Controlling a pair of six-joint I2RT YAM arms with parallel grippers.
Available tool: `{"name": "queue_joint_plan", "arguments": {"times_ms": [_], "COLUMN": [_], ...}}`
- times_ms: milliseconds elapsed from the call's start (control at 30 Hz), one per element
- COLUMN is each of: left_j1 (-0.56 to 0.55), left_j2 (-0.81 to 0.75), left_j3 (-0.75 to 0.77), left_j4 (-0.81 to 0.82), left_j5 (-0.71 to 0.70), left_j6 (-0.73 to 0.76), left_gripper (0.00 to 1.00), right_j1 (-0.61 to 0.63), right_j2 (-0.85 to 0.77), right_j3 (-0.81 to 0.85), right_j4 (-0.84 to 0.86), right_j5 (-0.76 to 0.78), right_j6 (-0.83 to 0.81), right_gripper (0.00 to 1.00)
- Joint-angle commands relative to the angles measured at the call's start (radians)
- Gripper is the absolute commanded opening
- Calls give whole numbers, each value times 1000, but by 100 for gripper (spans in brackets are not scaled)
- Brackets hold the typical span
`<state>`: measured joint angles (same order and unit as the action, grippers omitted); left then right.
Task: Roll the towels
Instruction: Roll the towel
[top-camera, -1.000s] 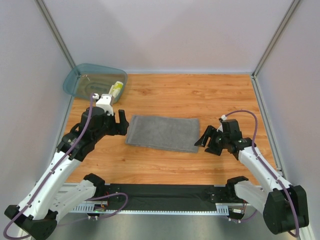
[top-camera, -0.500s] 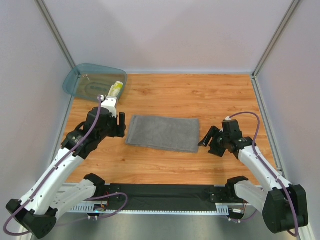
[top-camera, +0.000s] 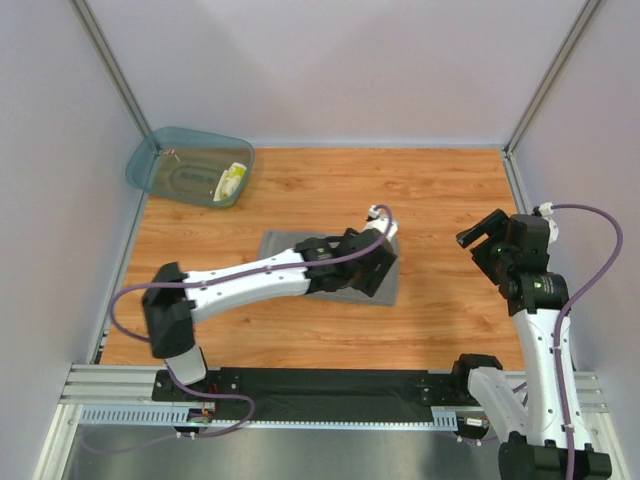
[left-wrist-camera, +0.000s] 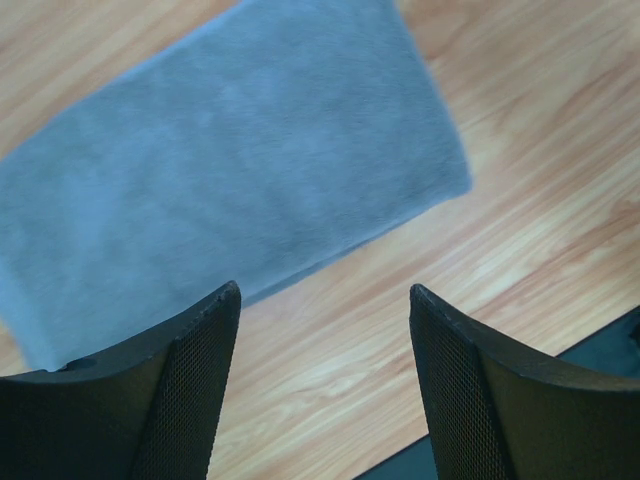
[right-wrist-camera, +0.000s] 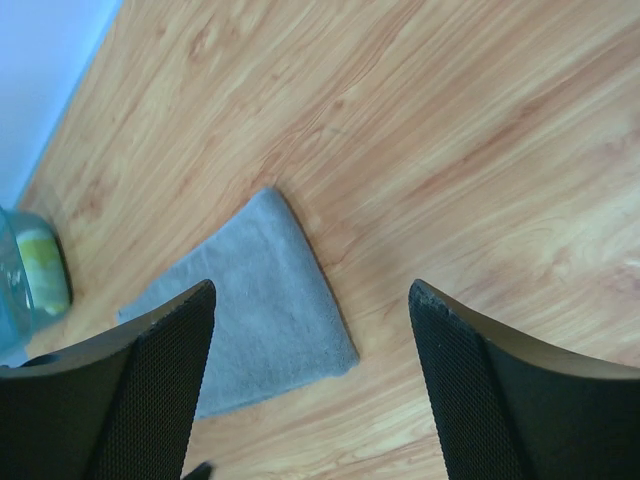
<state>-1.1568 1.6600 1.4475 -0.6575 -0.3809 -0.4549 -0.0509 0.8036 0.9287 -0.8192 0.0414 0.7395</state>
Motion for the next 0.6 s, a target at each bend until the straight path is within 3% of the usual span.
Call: {"name": "queue_joint_plan", "arguments": {"times_ms": [0,233,567], "left_j1": [-40,-81,-115], "left_j2": [204,484,627], "left_j3": [177,465,530], "left_j4": [7,-48,-102], "left_j5": [4,42,-19], "left_j6": [-65,-86,-162], "left_gripper": [75,74,73], "right_j1": [-75,-118,-133], "right_j2": [-7,-7,11], "right_j3": [74,144,104], "right_j4": [-66,-129,-124], "right_j5": [-26,-87,-123], "right_j6": [-18,-87,-153], "right_gripper": [79,78,78]}}
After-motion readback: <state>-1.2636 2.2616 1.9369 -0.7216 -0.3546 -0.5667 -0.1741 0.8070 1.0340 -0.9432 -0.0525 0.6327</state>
